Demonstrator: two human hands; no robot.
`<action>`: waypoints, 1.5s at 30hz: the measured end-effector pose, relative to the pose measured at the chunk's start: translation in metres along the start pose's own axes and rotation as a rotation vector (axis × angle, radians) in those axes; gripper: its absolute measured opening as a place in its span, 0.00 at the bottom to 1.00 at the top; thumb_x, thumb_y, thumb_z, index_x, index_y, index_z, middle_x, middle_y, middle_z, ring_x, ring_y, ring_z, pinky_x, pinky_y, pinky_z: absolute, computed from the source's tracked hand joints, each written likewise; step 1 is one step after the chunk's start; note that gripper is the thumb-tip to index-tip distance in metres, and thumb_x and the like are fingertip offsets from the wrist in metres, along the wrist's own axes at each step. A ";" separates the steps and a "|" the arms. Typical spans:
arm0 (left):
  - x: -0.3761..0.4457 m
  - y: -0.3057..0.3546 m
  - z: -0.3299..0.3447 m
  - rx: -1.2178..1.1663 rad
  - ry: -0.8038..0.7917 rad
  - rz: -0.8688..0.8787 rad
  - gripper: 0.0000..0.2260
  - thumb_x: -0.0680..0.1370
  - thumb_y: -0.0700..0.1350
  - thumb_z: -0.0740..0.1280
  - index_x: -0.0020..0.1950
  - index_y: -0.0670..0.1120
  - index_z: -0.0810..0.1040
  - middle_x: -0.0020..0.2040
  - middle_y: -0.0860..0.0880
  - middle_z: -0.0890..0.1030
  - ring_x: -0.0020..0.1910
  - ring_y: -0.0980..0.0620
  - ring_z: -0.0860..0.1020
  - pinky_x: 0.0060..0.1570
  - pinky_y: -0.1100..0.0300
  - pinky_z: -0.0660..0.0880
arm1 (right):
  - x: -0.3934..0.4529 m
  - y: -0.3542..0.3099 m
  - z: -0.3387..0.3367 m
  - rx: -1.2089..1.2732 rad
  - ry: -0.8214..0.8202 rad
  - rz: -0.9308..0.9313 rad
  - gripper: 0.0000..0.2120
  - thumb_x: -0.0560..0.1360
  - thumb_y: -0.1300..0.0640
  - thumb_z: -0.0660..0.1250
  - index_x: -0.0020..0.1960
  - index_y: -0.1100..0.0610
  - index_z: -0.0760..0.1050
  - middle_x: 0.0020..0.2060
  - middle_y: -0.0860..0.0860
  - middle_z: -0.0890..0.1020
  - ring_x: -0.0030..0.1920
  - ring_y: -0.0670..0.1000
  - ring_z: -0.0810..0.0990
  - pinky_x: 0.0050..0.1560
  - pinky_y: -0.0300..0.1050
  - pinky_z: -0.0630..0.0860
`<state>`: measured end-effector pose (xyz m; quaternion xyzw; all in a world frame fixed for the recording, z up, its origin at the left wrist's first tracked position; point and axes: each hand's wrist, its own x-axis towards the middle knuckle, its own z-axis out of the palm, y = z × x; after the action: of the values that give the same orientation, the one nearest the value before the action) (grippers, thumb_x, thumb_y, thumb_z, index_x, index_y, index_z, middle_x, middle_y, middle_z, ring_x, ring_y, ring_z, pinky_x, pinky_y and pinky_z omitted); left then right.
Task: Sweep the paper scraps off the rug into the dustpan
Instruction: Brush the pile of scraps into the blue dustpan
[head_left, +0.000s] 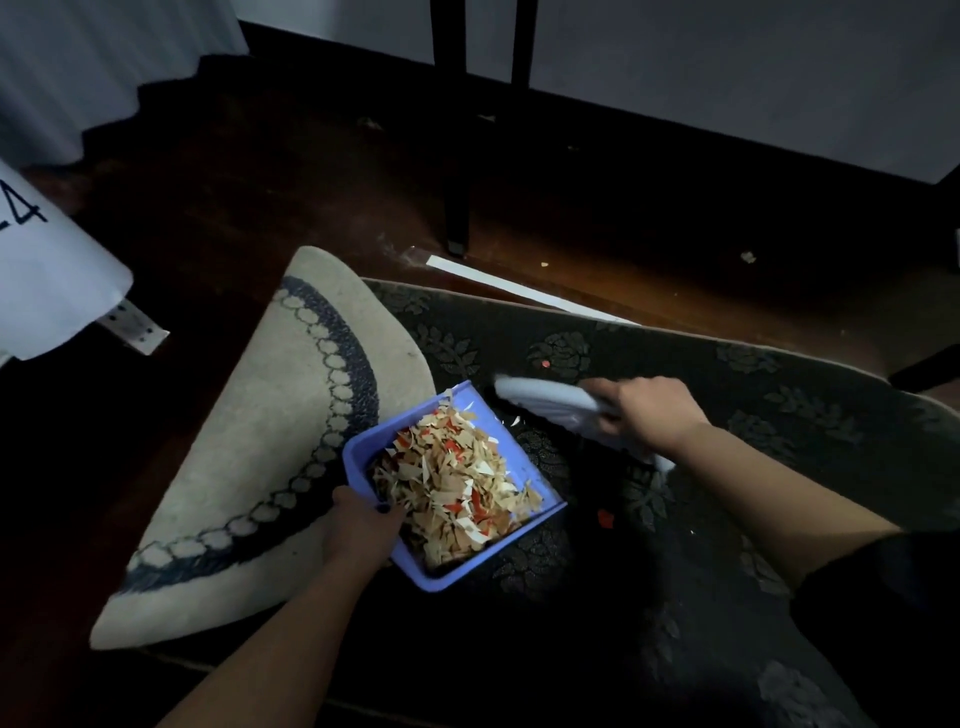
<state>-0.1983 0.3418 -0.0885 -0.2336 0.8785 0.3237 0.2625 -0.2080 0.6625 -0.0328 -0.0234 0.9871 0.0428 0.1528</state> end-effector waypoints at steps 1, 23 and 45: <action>0.001 0.000 0.000 -0.006 0.007 0.001 0.25 0.75 0.43 0.70 0.63 0.33 0.62 0.63 0.33 0.73 0.60 0.38 0.75 0.50 0.52 0.70 | -0.007 0.001 -0.002 0.004 0.032 -0.023 0.23 0.77 0.43 0.59 0.70 0.43 0.63 0.55 0.49 0.81 0.52 0.55 0.81 0.43 0.45 0.74; -0.001 0.001 0.002 -0.008 0.015 -0.006 0.24 0.75 0.44 0.70 0.62 0.34 0.63 0.60 0.35 0.75 0.57 0.38 0.77 0.49 0.53 0.73 | 0.010 0.006 -0.002 0.008 -0.022 0.061 0.22 0.77 0.46 0.61 0.70 0.45 0.64 0.54 0.54 0.81 0.51 0.57 0.80 0.40 0.43 0.69; -0.013 0.005 0.013 -0.051 0.041 -0.081 0.26 0.78 0.45 0.66 0.68 0.32 0.60 0.64 0.34 0.72 0.61 0.38 0.74 0.56 0.50 0.71 | 0.028 0.016 -0.008 0.072 0.197 0.338 0.15 0.79 0.52 0.59 0.63 0.55 0.66 0.42 0.55 0.80 0.35 0.57 0.75 0.31 0.43 0.66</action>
<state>-0.1877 0.3572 -0.0869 -0.2823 0.8650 0.3301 0.2513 -0.2383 0.6769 -0.0321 0.1441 0.9880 0.0300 0.0469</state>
